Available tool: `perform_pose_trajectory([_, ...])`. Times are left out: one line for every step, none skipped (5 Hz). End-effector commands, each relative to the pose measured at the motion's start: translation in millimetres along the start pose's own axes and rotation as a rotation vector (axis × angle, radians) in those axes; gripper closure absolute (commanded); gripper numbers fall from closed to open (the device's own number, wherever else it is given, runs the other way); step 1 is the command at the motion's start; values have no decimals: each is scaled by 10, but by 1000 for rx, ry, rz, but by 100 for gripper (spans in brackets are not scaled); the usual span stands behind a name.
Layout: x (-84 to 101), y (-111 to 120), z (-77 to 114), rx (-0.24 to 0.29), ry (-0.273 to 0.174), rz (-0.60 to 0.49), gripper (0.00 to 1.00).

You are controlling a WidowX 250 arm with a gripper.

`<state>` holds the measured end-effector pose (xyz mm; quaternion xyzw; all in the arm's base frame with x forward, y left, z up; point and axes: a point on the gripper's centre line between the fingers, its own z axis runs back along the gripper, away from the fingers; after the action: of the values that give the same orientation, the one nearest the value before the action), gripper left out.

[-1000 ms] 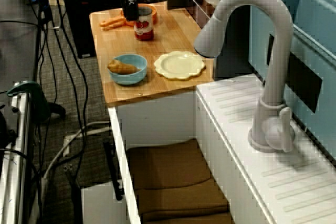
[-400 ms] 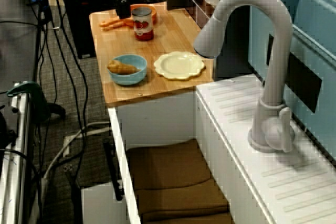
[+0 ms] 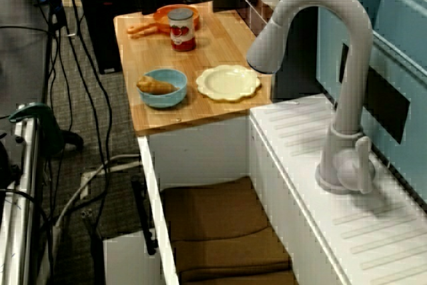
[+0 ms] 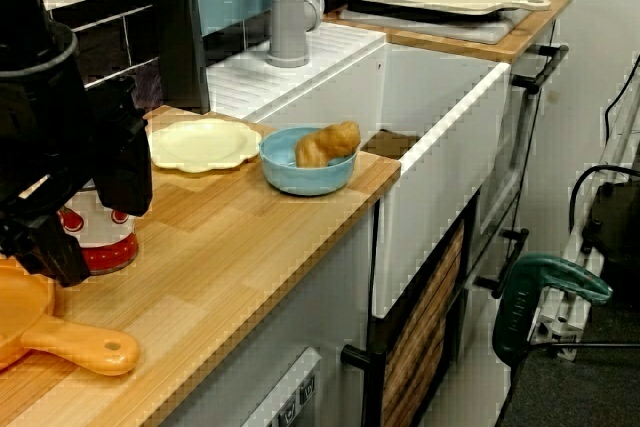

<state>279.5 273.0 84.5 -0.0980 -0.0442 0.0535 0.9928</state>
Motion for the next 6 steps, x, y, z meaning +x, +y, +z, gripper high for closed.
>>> perform_pose_trajectory([17,6,295,77,-107,34,0])
perform_pose_trajectory([2,-21,261,99,-133,79,0])
perform_pose_trajectory([-1,-35,257,114,-144,83,0])
perform_pose_trajectory([3,-31,287,117,-152,83,0])
perform_pose_trajectory([10,-18,278,120,-152,87,0])
perform_pose_trajectory([20,-15,277,124,-153,104,0])
